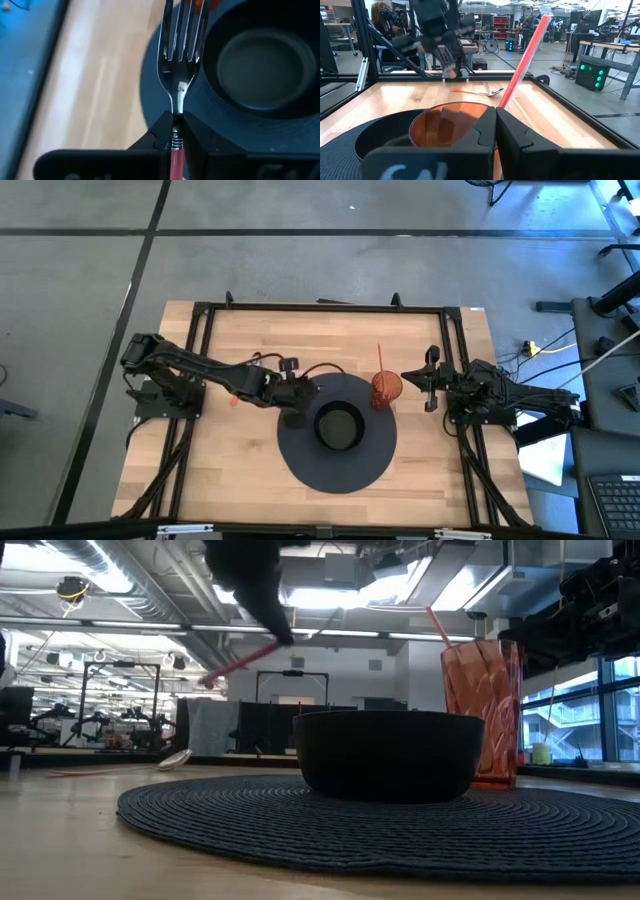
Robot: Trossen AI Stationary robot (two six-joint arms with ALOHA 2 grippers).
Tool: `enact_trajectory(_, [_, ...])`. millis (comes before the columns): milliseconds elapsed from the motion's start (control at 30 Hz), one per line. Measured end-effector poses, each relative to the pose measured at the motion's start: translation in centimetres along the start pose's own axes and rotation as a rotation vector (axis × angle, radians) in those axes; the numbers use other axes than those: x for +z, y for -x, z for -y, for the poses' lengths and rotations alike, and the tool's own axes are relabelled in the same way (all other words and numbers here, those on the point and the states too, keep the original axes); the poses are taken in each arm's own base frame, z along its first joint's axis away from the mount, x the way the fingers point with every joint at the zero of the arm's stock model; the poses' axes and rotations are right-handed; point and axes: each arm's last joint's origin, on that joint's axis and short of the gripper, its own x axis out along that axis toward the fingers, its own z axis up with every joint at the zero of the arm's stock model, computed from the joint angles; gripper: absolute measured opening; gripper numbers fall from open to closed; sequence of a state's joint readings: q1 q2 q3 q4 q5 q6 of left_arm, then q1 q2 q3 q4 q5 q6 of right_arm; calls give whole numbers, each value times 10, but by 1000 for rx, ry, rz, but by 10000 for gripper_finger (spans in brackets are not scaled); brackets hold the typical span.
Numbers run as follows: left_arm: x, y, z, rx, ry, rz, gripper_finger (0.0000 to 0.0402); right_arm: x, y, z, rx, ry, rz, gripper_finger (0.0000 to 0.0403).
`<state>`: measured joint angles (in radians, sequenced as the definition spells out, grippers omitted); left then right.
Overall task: Pick & Place Utensil
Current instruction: Put the pink fork into the black bowl on the blue mat
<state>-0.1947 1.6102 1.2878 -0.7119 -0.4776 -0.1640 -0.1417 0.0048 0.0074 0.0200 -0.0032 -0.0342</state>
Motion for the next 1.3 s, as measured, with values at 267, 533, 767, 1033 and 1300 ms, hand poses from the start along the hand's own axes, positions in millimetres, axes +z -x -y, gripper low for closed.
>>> enact_trajectory(267, [53,-7,25,75,-224,-74,19,0,0,0,-2,3,0,11])
enact_trajectory(533, [71,-75,70,64,-536,-322,19,0,0,0,-1,4,0,11])
enact_trajectory(767, [74,-105,100,101,-786,-411,19,0,0,0,0,5,-2,11])
enact_trajectory(1033, [77,-106,109,97,-881,-396,19,0,0,0,0,16,-2,11])
enact_trajectory(1300, [77,-106,110,92,-885,-394,19,0,0,0,0,16,-3,11])
